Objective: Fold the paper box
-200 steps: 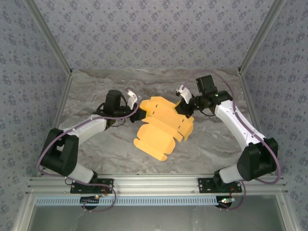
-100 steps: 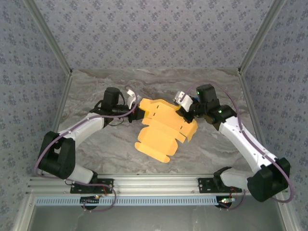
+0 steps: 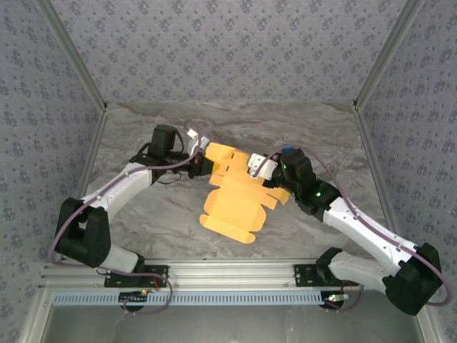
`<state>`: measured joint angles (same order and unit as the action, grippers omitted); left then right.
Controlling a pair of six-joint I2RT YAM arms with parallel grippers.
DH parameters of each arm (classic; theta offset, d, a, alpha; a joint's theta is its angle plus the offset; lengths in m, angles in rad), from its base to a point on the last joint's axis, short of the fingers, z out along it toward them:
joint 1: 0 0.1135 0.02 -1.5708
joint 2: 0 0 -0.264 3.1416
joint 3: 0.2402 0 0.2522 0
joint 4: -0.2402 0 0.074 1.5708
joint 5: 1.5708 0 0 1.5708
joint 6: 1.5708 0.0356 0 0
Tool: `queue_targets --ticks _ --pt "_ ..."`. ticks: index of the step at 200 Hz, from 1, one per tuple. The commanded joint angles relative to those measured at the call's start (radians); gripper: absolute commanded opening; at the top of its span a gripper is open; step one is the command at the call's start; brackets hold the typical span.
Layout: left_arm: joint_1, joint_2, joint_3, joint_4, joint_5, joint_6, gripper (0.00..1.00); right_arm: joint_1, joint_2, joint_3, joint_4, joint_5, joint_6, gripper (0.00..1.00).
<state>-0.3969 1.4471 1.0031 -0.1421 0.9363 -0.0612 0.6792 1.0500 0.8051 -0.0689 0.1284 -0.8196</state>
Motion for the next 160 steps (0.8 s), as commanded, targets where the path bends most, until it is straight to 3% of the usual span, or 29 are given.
queue_targets --ticks 1,61,121,140,160 --pt "0.009 -0.012 0.055 0.022 0.07 -0.052 0.0 0.037 -0.004 -0.039 0.11 0.152 -0.083 0.01" --pt "0.009 0.025 0.082 0.0 0.065 -0.068 0.0 0.088 0.011 -0.122 0.27 0.254 -0.192 0.0" --pt "0.009 0.048 0.085 0.005 0.055 -0.083 0.0 0.108 0.028 -0.168 0.35 0.278 -0.257 0.0" --pt "0.01 0.055 0.082 0.002 0.037 -0.082 0.0 0.108 0.03 -0.154 0.309 0.264 -0.219 0.0" --pt "0.018 0.063 0.076 -0.008 0.0 -0.082 0.0 0.085 0.025 -0.084 0.156 0.203 -0.065 0.0"
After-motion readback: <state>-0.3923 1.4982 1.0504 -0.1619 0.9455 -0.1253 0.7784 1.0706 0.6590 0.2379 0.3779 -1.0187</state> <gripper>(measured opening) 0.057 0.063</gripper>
